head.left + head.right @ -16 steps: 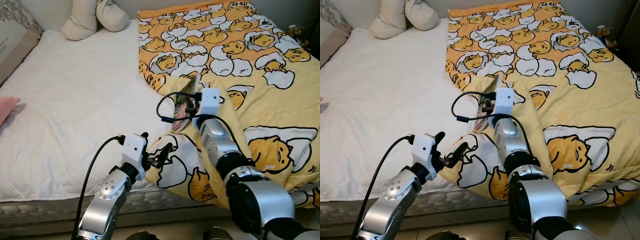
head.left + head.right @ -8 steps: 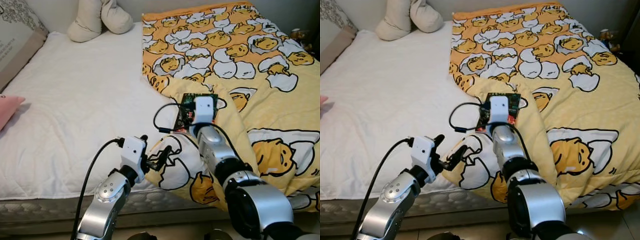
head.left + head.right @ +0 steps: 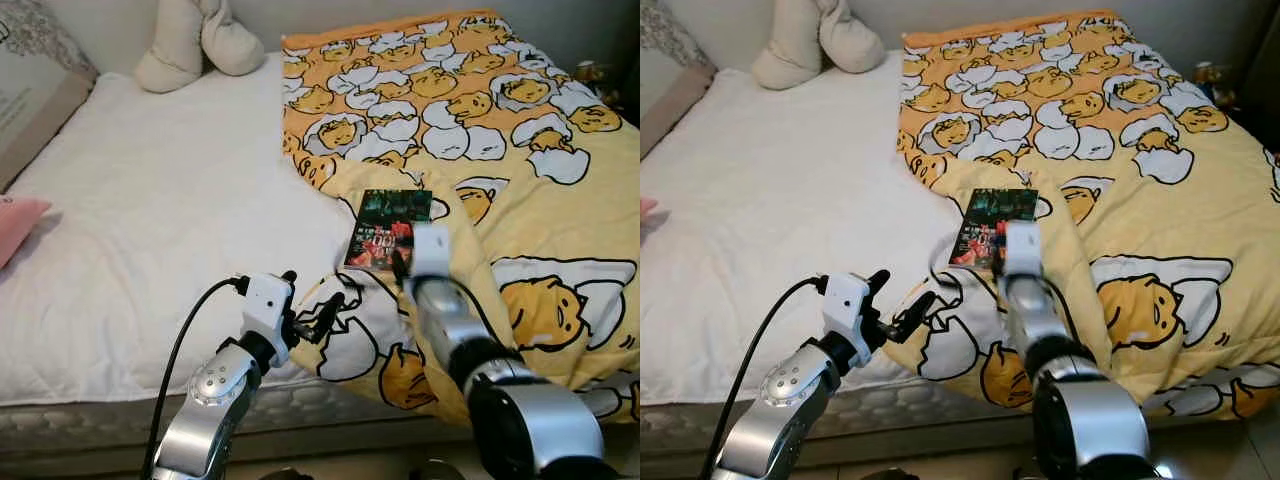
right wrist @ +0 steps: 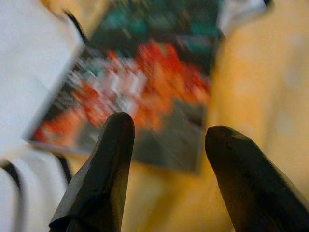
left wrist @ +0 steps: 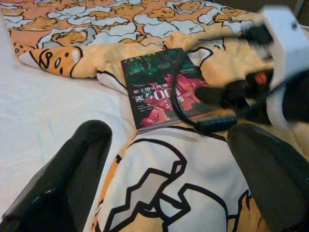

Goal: Clean up the room

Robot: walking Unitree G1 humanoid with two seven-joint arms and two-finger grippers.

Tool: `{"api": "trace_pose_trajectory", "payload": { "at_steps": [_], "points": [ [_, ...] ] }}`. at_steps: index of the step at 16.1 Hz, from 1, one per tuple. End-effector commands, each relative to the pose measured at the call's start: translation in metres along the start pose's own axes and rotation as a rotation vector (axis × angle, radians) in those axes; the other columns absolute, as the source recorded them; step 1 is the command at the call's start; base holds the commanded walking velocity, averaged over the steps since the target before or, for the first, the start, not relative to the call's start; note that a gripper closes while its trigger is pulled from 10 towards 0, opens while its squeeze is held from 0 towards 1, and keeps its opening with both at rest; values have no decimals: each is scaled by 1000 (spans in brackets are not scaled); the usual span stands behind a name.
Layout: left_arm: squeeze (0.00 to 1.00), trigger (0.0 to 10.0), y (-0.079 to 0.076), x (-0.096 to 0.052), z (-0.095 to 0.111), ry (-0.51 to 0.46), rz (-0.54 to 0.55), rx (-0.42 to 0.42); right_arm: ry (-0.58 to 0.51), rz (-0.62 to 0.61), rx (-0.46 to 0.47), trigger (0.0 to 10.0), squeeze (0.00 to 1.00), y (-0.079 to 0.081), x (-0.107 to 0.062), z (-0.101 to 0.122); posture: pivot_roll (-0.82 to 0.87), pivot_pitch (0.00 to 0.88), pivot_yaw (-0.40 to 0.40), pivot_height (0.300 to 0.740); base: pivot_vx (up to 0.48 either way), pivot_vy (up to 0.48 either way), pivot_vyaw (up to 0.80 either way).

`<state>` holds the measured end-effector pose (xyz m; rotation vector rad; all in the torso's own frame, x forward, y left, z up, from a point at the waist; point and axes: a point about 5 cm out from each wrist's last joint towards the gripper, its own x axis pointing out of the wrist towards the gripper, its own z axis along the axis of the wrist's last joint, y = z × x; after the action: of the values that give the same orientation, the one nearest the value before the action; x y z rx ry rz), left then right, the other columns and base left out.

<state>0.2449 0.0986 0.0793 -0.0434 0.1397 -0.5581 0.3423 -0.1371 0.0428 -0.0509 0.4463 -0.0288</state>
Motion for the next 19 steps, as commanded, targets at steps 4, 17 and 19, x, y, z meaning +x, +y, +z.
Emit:
{"api": "trace_pose_trajectory", "payload": {
  "at_steps": [4, 17, 19],
  "points": [
    [0, 10000, 4, -9, 1, 9, 13, 18, 68, 8, 75, 10000, 1000, 2, -2, -13, -28, 0, 173, 740, 0, 0, 0],
    [0, 10000, 18, -9, 0, -5, 102, 20, -366, -32, -164, 10000, 0, -4, -19, 21, -74, 0, 113, 740, 0, 0, 0],
    [0, 10000, 32, -6, -2, -23, 198, -37, -507, -29, -221, 10000, 0, -20, -50, 21, -110, 0, 89, 740, 0, 0, 0]
  ]
}}
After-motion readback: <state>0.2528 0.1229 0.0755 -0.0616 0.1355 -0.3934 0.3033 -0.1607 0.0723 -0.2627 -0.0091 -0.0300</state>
